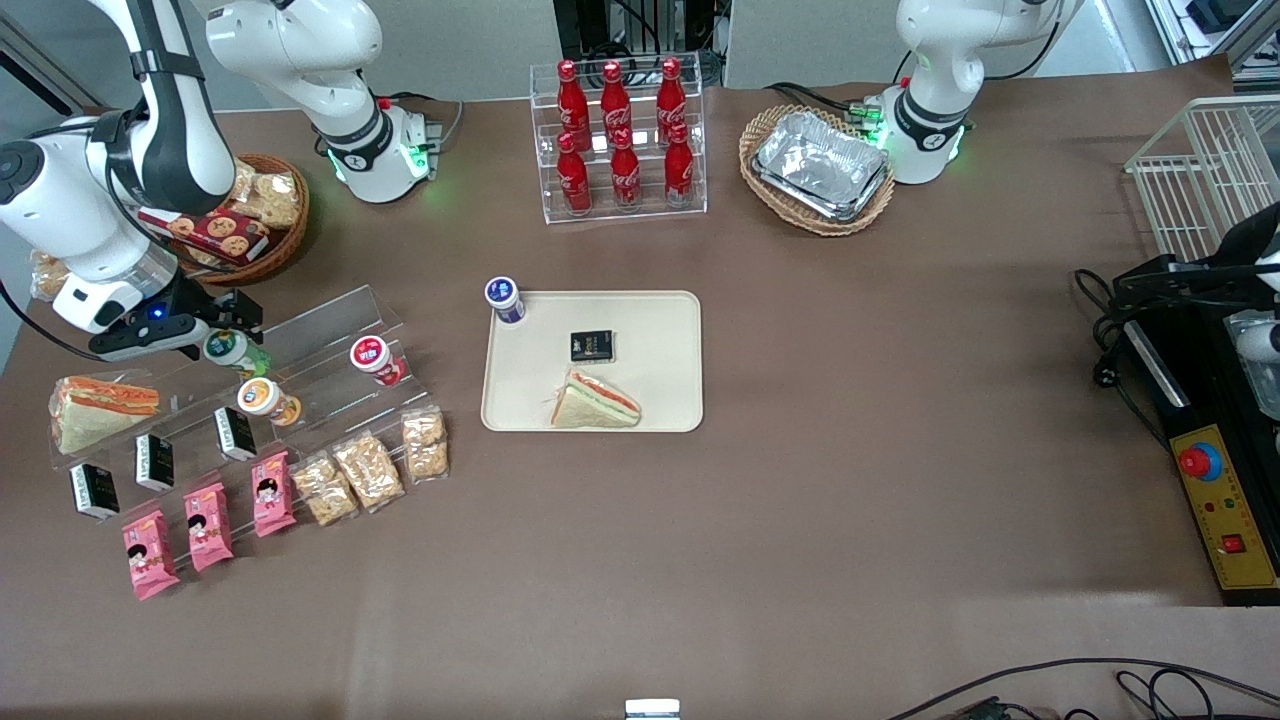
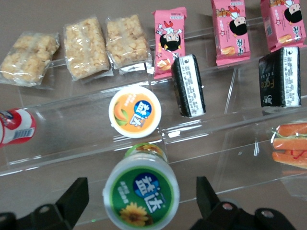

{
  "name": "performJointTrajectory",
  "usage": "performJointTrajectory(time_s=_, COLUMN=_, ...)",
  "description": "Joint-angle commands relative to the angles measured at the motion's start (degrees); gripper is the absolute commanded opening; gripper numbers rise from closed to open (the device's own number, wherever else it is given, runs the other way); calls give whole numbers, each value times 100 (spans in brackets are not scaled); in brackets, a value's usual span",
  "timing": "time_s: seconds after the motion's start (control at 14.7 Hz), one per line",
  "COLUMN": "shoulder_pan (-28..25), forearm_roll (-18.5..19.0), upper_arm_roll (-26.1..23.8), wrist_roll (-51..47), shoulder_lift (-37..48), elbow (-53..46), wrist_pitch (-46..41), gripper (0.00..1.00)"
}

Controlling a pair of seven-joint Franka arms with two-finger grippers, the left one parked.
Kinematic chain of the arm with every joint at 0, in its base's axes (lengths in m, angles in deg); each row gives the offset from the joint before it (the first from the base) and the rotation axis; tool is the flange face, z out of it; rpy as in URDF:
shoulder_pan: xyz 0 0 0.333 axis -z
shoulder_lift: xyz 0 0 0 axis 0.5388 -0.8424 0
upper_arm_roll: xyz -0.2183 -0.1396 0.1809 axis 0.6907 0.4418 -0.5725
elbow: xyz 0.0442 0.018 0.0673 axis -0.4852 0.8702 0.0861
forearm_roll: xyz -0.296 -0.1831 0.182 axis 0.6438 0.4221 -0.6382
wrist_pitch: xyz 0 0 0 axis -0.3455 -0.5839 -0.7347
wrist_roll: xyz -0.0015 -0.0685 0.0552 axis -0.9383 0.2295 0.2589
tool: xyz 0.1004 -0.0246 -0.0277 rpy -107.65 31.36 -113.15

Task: Place green gum on tray
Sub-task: 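Lower the right gripper and close it on the green-labelled cup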

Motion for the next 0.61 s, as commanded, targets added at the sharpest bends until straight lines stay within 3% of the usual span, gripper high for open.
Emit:
performJointTrajectory(time_s=0.0, shoulder_pan=55, forearm_roll=83, upper_arm_roll=47, wrist_roll=37, shoulder_lift=-47, elbow=24, wrist_pitch=145, gripper=88)
performJointTrajectory(time_s=0.14, shoulder_pan=55, forearm_roll=83, upper_arm_roll=47, wrist_roll=37, shoulder_lift=-39, elbow=24, wrist_pitch=136, gripper=59)
performJointTrajectory(time_s=0.27, shoulder_pan=55, forearm_roll=83, upper_arm_roll=47, wrist_roll=37, shoulder_lift=-47, elbow=15, wrist_pitch=136, gripper=41)
performJointTrajectory(time_s=0.54, shoulder_pan=55, forearm_roll=83, upper_arm_roll=47, wrist_roll=28, shoulder_lift=-47, elbow=-3, wrist_pitch=118, gripper=32)
